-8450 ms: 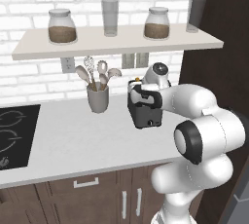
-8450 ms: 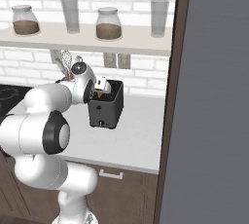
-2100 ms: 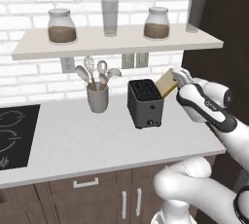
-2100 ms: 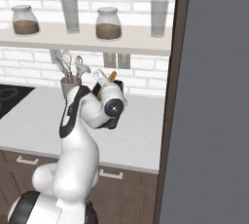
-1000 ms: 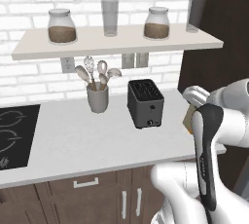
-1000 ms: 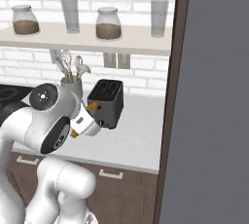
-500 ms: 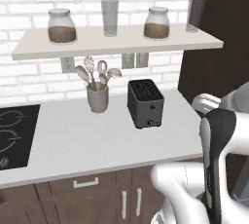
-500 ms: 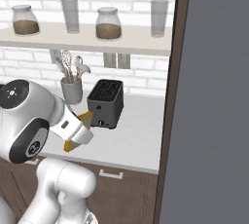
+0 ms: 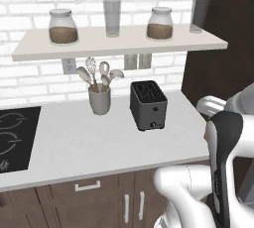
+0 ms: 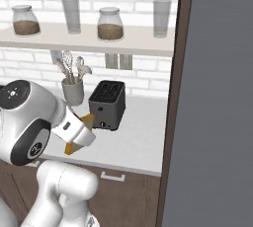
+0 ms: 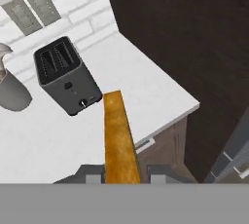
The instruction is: Start the toaster. Once the lever pops up, take the bread to the plate on the dining counter.
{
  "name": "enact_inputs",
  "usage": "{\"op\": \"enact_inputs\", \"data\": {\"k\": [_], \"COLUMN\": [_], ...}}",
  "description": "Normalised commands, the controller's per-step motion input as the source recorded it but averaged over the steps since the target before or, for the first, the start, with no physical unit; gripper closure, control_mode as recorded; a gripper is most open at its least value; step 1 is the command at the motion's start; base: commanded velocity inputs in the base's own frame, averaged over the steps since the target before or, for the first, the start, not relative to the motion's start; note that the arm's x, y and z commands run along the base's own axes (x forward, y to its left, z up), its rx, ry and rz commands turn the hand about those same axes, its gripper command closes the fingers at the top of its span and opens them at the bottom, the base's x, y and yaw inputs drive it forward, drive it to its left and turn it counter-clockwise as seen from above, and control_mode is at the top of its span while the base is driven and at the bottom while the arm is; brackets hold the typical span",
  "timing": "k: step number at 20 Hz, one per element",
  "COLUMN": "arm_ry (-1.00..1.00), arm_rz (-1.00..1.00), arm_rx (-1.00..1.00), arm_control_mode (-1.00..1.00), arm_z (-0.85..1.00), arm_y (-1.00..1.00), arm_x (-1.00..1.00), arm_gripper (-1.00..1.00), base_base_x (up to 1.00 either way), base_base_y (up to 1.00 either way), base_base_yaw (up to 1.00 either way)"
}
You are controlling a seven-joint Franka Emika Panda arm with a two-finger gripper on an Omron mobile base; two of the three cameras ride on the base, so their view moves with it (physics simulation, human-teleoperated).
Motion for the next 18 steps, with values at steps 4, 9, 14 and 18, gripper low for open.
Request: {"op": "enact_inputs", "data": {"k": [4, 9, 14, 18], "arm_ry": [0.0, 0.0, 0.0, 0.0], "arm_rz": [0.0, 0.0, 0.0, 0.0], "arm_rx": [-0.03, 0.0, 0.0, 0.0], "arm_control_mode": [1.0, 1.0, 1.0, 1.0], "arm_z": [0.0, 0.0, 0.0, 0.0], "arm_y": [0.05, 0.0, 0.0, 0.0], "arm_x": [0.0, 0.0, 0.0, 0.0], "arm_gripper": [1.0, 1.0, 1.0, 1.0], "base_base_x": [0.0, 0.0, -0.1, -0.23], "base_base_y": [0.06, 0.42, 0.55, 0.49], "base_base_yaw": [-0.02, -0.29, -0.52, -0.68]}}
